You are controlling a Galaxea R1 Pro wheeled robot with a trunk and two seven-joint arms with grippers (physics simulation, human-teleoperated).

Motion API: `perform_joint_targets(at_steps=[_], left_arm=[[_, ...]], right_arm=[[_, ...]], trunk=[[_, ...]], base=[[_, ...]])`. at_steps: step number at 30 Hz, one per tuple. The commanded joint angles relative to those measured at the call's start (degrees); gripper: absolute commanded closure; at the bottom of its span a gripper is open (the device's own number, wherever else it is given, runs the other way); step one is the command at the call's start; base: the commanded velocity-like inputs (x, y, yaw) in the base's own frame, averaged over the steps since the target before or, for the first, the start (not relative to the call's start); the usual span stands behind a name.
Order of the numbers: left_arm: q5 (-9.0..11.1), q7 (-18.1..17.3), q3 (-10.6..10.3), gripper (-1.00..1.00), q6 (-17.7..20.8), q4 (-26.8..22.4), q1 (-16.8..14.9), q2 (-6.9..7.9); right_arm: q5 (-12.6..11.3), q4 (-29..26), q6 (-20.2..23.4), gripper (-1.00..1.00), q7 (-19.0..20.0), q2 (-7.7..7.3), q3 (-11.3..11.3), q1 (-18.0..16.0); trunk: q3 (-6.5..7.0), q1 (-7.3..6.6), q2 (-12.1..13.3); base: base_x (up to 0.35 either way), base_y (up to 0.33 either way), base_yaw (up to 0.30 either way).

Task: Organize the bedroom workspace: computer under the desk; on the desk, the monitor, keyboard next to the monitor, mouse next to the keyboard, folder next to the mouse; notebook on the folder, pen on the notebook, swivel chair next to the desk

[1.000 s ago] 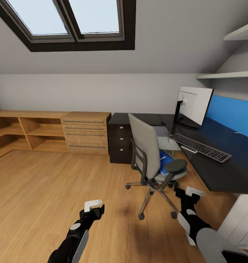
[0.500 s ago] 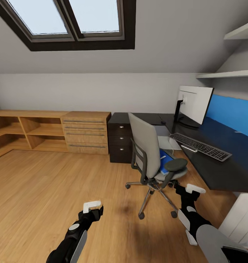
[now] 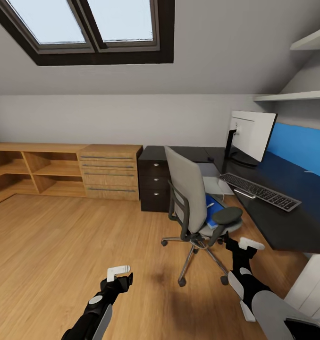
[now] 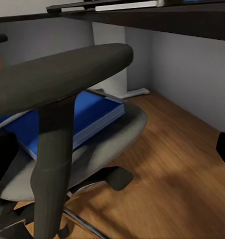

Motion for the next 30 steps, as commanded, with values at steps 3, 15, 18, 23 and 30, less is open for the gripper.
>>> perform_joint_targets(at_steps=[3, 15, 18, 23, 30], left_arm=[[0.6, 0.3, -0.1, -1.0, 0.2, -0.1, 0.0, 0.03], [0.7, 0.3, 0.0, -1.0, 0.1, -0.1, 0.0, 0.11], [0.7, 0.4, -0.1, -1.0, 0.1, -0.1, 0.0, 0.09], [0.8, 0.4, -0.1, -1.0, 0.1, -0.2, 0.0, 0.05], [0.8, 0.5, -0.1, -1.0, 0.1, -0.2, 0.0, 0.04]], right_arm=[[-0.4, 0.1, -0.3, -1.0, 0.0, 0.14, 0.1, 0.0], [-0.4, 0.1, -0.4, -1.0, 0.0, 0.46, 0.0, 0.0], [-0.4, 0.2, -0.4, -1.0, 0.0, 0.47, 0.0, 0.0], [-0.4, 0.2, -0.4, -1.0, 0.0, 0.43, 0.0, 0.0], [-0.4, 0.2, -0.4, -1.0, -0.1, 0.35, -0.1, 0.0]], trunk=[[-0.06, 0.0, 0.0], [-0.06, 0.0, 0.0], [-0.06, 0.0, 0.0], [-0.78, 0.88, -1.6], [-2.03, 2.41, -4.4]], base=[[0.032, -0.008, 0.0], [0.006, -0.001, 0.0], [0.0, 0.0, 0.0], [0.0, 0.0, 0.0], [0.0, 0.0, 0.0]])
